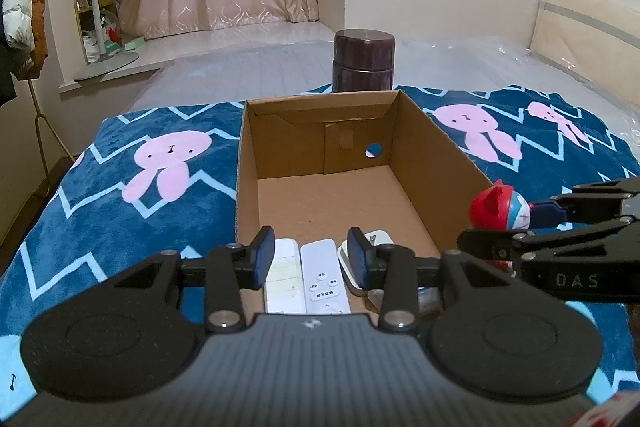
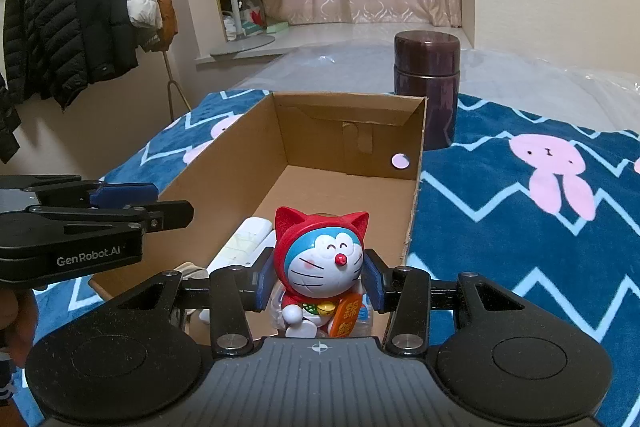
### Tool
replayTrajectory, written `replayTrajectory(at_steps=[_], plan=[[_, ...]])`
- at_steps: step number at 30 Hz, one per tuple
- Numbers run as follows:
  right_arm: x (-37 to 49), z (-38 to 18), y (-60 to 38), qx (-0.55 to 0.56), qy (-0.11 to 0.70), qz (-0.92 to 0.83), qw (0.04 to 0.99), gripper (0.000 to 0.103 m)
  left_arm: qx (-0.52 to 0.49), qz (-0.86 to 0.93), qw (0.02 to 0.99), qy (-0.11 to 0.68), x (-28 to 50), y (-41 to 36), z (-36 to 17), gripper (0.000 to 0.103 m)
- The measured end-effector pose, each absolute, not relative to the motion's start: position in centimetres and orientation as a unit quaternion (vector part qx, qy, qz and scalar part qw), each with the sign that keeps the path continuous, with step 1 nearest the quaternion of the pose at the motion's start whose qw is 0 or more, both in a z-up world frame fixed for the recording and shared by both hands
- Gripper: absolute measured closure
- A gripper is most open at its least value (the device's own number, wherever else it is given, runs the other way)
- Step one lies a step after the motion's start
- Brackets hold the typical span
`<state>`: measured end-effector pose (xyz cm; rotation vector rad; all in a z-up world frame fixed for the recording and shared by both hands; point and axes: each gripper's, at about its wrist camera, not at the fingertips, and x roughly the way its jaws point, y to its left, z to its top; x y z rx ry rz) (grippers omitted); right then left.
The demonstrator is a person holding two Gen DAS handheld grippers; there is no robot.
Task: Organize rigid objects
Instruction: 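Lower the white remote into the box with the left gripper while the right holds the figure above, then open both grippers to release the remote and figure inside the box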
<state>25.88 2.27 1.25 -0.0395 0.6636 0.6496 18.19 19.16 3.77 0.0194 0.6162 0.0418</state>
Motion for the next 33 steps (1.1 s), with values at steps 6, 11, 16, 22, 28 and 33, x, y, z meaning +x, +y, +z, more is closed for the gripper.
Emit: replayTrajectory(at_steps=[6, 11, 16, 22, 28, 33], plan=[[25.9, 1.3, 2.3, -0.019, 0.321, 0.312, 0.894, 0.061, 0.009, 0.019, 0.953, 0.303, 18.2, 19.2, 3.8, 0.069], [26.1, 1.2, 2.3, -0.018, 0.321, 0.312, 0.894, 0.061, 0.008, 0.02, 0.953, 0.304, 18.2, 19.2, 3.8, 0.069], [26.1, 1.2, 2.3, -0.015, 0.321, 0.314, 0.893, 0.061, 0.006, 0.021, 0.953, 0.304, 18.3, 19.2, 3.7, 0.069], [26.3, 1.5, 1.7, 0.016, 0.308, 0.316, 0.897, 0.047, -0.004, 0.025, 0.955, 0.296, 17.9, 19.5, 3.8, 0.069], [25.2, 2.3, -0.3, 0.043, 0.297, 0.296, 0.907, 0.041, -0.008, 0.032, 0.957, 0.288, 16.8, 19.4, 4.4, 0.053], [23.3, 2.6, -1.6, 0.042, 0.308, 0.284, 0.907, 0.036, -0.014, 0.035, 0.957, 0.287, 15.2, 19.0, 4.8, 0.038]])
